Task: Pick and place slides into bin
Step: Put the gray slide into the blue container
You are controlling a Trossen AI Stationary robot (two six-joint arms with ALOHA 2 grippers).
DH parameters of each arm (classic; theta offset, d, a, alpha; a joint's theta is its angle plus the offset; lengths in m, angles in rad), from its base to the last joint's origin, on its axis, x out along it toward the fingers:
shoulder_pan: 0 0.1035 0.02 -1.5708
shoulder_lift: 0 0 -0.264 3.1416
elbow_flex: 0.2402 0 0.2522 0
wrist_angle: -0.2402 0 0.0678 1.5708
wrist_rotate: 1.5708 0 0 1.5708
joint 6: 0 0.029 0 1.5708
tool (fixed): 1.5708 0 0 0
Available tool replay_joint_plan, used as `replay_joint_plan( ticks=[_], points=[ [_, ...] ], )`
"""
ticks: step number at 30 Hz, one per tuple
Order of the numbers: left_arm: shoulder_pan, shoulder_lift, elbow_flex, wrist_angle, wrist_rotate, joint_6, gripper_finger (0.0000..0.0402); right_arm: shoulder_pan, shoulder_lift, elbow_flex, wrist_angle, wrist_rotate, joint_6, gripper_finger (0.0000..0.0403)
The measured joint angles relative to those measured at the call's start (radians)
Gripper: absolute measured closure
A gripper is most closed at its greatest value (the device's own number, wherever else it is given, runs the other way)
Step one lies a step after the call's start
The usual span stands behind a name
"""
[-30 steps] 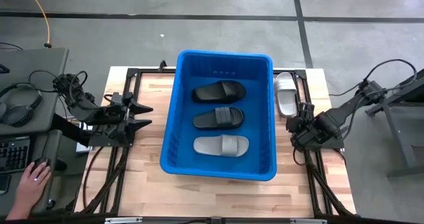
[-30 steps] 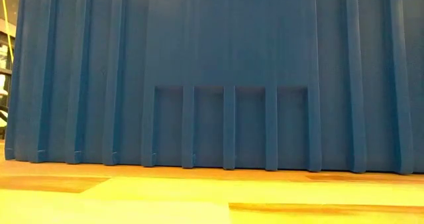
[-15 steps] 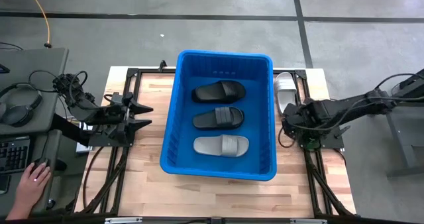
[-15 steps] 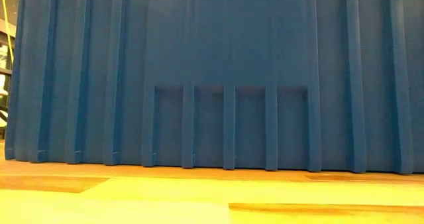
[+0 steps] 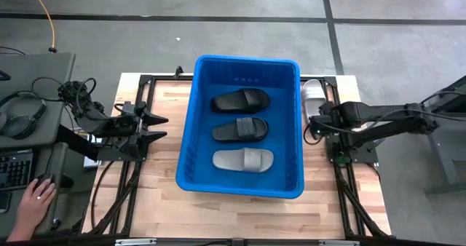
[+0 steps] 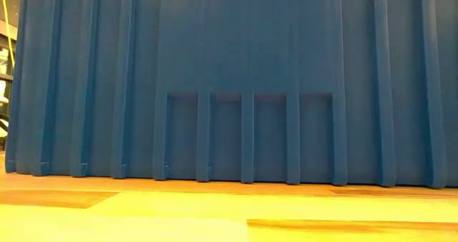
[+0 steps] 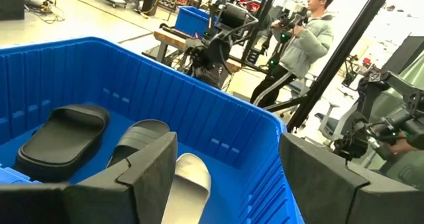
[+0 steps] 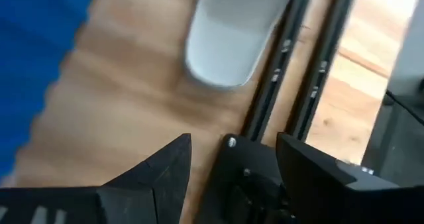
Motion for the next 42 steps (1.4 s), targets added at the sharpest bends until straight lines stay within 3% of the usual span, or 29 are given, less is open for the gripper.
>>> replay_joint_plan(
  ticks=[14, 17, 21, 28, 33, 37, 42],
  points=[
    [0.0, 0.0, 0.0, 0.0, 0.0, 0.0, 0.0149, -0.118, -0.051, 0.0, 0.014, 0.286, 0.502, 0.0192],
    [0.0, 0.0, 0.0, 0.0, 0.0, 0.0, 0.0149, -0.125, -0.073, 0.0, 0.094, 0.348, 0.591, 0.0192],
    [0.0, 0.0, 0.0, 0.0, 0.0, 0.0, 0.0149, -0.128, -0.105, 0.0, 0.248, 0.437, 0.592, 0.0192],
    [0.0, 0.0, 0.0, 0.0, 0.0, 0.0, 0.0149, -0.215, -0.162, -0.088, 0.439, 0.413, 0.445, 0.0192],
    [0.0, 0.0, 0.0, 0.0, 0.0, 0.0, 0.0149, -0.29, -0.353, -0.23, 0.632, 0.411, 0.413, 0.0192],
    [0.0, 0.0, 0.0, 0.0, 0.0, 0.0, 0.0149, -0.33, -0.491, -0.356, 0.808, 0.398, 0.477, 0.0192],
    [0.0, 0.0, 0.0, 0.0, 0.0, 0.0, 0.0149, -0.363, -0.542, -0.505, 0.957, 0.406, 0.623, 0.0192]
  ],
)
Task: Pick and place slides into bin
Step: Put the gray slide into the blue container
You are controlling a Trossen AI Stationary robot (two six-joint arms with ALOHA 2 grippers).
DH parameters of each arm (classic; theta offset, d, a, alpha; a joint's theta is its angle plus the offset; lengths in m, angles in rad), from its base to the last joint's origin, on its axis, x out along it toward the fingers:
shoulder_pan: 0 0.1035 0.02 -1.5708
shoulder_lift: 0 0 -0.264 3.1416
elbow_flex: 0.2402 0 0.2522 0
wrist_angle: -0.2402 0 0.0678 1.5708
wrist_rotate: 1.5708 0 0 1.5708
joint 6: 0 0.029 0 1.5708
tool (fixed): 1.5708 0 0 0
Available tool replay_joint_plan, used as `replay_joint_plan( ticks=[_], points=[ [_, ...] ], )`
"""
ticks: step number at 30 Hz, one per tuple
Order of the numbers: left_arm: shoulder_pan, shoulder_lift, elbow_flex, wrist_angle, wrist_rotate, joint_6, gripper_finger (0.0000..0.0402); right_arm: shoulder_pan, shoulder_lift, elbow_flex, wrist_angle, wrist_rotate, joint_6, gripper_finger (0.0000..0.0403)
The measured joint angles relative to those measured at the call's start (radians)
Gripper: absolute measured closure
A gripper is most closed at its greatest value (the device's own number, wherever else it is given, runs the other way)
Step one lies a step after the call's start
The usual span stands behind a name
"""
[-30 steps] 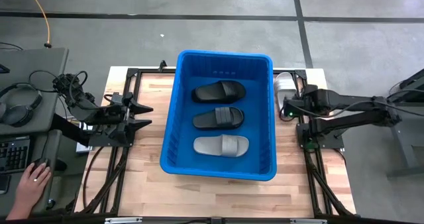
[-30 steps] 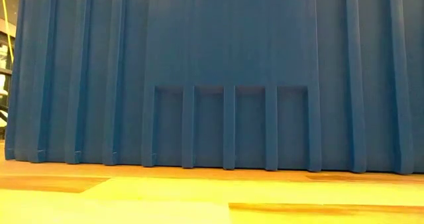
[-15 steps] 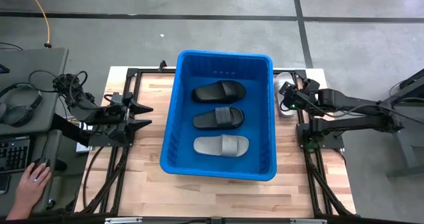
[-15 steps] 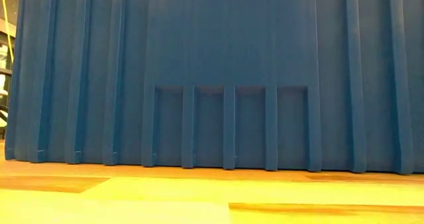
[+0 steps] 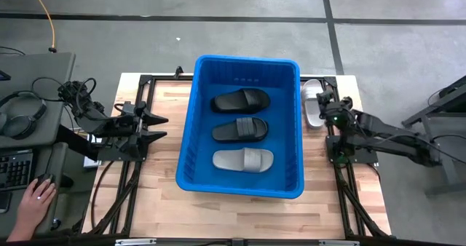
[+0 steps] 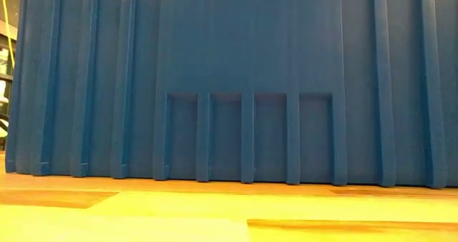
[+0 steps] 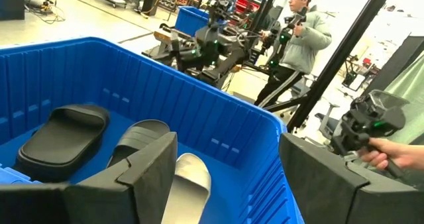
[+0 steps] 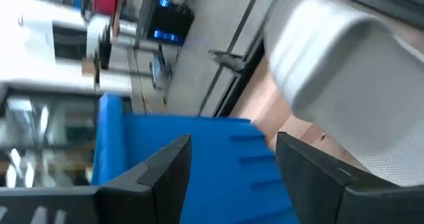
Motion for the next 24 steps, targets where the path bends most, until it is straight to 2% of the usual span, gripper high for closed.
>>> replay_joint_plan(
  ticks=[4, 8, 12, 15, 18, 21, 24],
  points=[
    [0.0, 0.0, 0.0, 0.0, 0.0, 0.0, 0.0149, -0.01, 0.014, -0.084, 0.089, 0.027, 0.128, 0.0192],
    [0.0, 0.0, 0.0, 0.0, 0.0, 0.0, 0.0149, -0.01, 0.016, -0.116, 0.14, 0.033, 0.151, 0.0192],
    [0.0, 0.0, 0.0, 0.0, 0.0, 0.0, 0.0149, -0.019, 0.022, -0.116, 0.089, 0.05, 0.207, 0.0192],
    [0.0, 0.0, 0.0, 0.0, 0.0, 0.0, 0.0149, -0.039, 0.044, -0.117, 0.002, 0.005, 0.272, 0.0192],
    [0.0, 0.0, 0.0, 0.0, 0.0, 0.0, 0.0149, -0.045, 0.077, -0.117, 0.009, -0.009, 0.28, 0.0192],
    [0.0, 0.0, 0.0, 0.0, 0.0, 0.0, 0.0149, -0.049, 0.112, -0.119, 0.012, 0.021, 0.295, 0.0192],
    [0.0, 0.0, 0.0, 0.0, 0.0, 0.0, 0.0149, -0.071, 0.151, -0.153, 0.049, -0.012, 0.331, 0.0192]
  ],
)
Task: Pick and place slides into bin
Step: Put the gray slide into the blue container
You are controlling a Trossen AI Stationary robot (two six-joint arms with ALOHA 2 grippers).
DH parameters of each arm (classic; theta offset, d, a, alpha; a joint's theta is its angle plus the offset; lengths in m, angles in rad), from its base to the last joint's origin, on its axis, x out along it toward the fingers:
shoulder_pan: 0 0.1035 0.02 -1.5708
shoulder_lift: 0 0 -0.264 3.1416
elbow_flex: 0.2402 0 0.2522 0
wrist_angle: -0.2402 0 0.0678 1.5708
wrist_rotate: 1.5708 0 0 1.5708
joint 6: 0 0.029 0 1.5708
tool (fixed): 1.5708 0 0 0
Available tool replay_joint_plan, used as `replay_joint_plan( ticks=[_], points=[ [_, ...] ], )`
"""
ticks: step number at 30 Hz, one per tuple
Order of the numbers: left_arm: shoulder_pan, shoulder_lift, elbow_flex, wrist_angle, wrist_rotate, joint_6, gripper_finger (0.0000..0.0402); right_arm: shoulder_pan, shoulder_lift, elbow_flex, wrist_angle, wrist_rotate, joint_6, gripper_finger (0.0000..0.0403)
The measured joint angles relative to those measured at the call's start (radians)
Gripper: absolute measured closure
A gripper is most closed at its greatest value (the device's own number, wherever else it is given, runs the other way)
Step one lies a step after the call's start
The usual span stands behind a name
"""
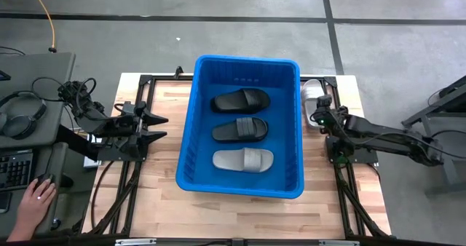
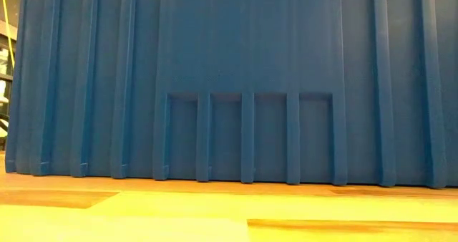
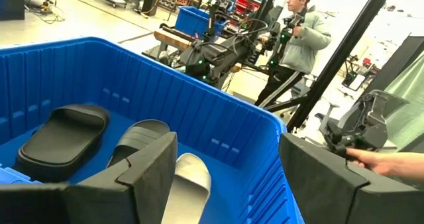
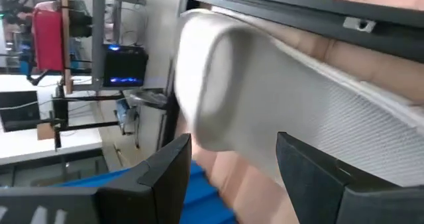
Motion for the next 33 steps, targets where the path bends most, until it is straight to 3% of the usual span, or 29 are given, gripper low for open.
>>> replay_joint_plan(
  ticks=[6, 13, 21, 28, 33],
  points=[
    [0.0, 0.0, 0.0, 0.0, 0.0, 0.0, 0.0149, -0.032, 0.044, -0.057, 0.225, 0.033, -0.043, 0.0192],
    [0.0, 0.0, 0.0, 0.0, 0.0, 0.0, 0.0149, -0.14, 0.043, -0.062, 0.254, 0.025, -0.078, 0.0192],
    [0.0, 0.0, 0.0, 0.0, 0.0, 0.0, 0.0149, -0.329, 0.069, -0.062, 0.367, -0.109, -0.247, 0.0192],
    [0.0, 0.0, 0.0, 0.0, 0.0, 0.0, 0.0149, -0.453, 0.2, -0.062, 0.489, -0.326, -0.333, 0.0192],
    [0.0, 0.0, 0.0, 0.0, 0.0, 0.0, 0.0149, -0.459, 0.304, -0.062, 0.611, -0.329, -0.361, 0.0192]
  ],
)
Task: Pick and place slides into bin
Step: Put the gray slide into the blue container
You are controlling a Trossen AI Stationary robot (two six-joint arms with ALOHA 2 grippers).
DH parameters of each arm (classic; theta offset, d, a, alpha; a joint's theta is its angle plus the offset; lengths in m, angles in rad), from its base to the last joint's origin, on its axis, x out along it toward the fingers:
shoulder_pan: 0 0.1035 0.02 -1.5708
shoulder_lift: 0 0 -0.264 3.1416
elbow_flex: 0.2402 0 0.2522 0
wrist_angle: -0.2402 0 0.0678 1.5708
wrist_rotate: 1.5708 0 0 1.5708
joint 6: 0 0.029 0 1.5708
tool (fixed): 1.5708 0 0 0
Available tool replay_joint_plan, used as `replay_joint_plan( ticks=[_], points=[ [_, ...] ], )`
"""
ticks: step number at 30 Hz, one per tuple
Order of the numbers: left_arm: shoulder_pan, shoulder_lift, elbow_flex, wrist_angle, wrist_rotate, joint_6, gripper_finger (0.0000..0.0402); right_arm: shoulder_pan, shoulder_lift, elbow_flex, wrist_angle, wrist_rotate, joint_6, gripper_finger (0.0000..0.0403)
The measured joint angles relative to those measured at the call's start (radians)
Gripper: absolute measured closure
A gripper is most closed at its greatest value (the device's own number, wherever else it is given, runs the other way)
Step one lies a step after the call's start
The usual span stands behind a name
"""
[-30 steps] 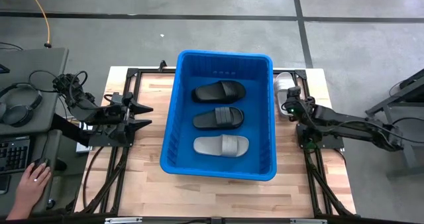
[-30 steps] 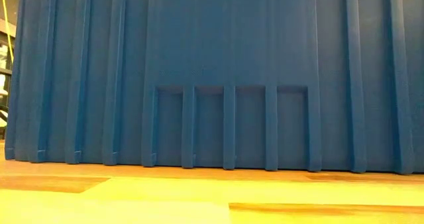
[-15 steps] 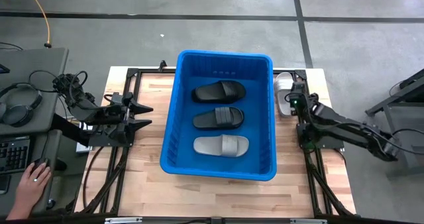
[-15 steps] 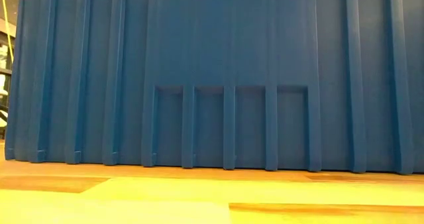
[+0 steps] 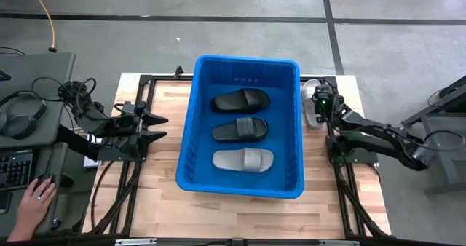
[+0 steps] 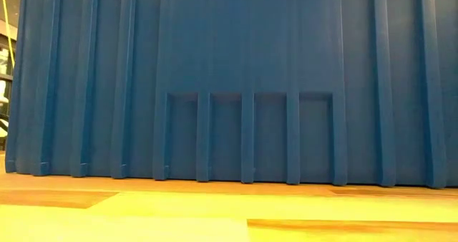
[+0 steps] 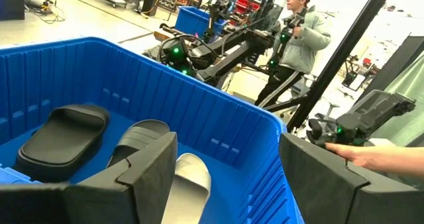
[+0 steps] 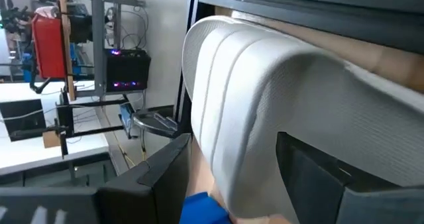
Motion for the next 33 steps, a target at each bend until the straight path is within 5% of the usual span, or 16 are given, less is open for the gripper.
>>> replay_joint_plan(
  ticks=[6, 13, 24, 33],
  points=[
    [0.0, 0.0, 0.0, 0.0, 0.0, 0.0, 0.0149, -0.05, 0.118, 0.0, 0.102, -0.014, -0.03, 0.0216],
    [0.0, 0.0, 0.0, 0.0, 0.0, 0.0, 0.0149, -0.095, 0.178, 0.001, 0.176, -0.062, -0.108, 0.0386],
    [0.0, 0.0, 0.0, 0.0, 0.0, 0.0, 0.0149, -0.095, 0.053, 0.013, 0.221, -0.118, -0.268, 0.0401],
    [0.0, 0.0, 0.0, 0.0, 0.0, 0.0, 0.0149, -0.11, -0.198, 0.2, -0.264, -0.109, -0.462, 0.0402]
  ],
)
